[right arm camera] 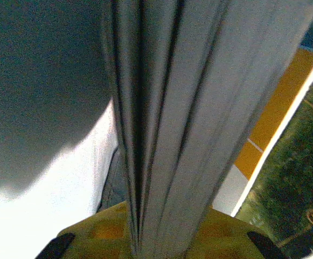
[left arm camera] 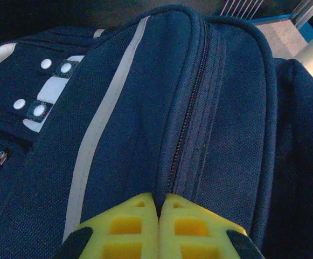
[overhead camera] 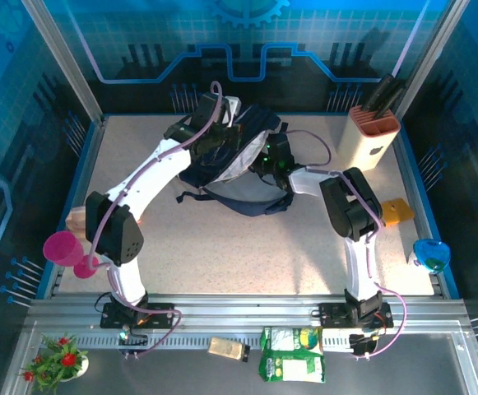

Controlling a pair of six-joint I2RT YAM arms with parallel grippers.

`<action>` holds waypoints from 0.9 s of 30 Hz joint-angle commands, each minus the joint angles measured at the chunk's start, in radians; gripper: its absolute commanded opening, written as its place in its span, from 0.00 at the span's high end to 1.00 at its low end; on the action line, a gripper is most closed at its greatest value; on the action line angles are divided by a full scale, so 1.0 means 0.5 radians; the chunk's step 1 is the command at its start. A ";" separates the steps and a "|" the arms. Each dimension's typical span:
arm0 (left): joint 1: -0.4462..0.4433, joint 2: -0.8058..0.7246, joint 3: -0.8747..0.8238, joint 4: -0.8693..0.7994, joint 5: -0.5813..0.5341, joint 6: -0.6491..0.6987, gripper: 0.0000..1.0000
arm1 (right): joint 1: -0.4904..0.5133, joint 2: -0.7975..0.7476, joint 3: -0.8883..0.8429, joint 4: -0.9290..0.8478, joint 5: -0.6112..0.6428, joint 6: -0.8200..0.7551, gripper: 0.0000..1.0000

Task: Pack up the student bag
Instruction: Place the book in the student bag, then close the student bag at the top-center of the table.

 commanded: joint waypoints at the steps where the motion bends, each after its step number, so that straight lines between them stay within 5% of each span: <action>1: 0.036 -0.174 0.008 0.197 0.078 -0.100 1.00 | 0.026 0.004 0.021 -0.054 -0.029 -0.054 0.70; 5: 0.070 -0.166 -0.026 0.209 0.113 -0.132 1.00 | -0.002 -0.229 -0.211 -0.033 0.058 -0.113 0.50; 11: 0.099 -0.132 -0.101 0.234 0.165 -0.151 1.00 | -0.156 -0.746 -0.750 0.101 -0.011 -0.183 0.35; 20: 0.101 0.029 -0.166 0.242 0.510 -0.265 1.00 | -0.334 -1.543 -1.246 -0.574 0.444 -0.463 0.23; 27: 0.110 0.003 -0.413 0.319 0.592 -0.320 0.62 | -0.465 -1.830 -1.322 -0.756 0.533 -0.587 0.18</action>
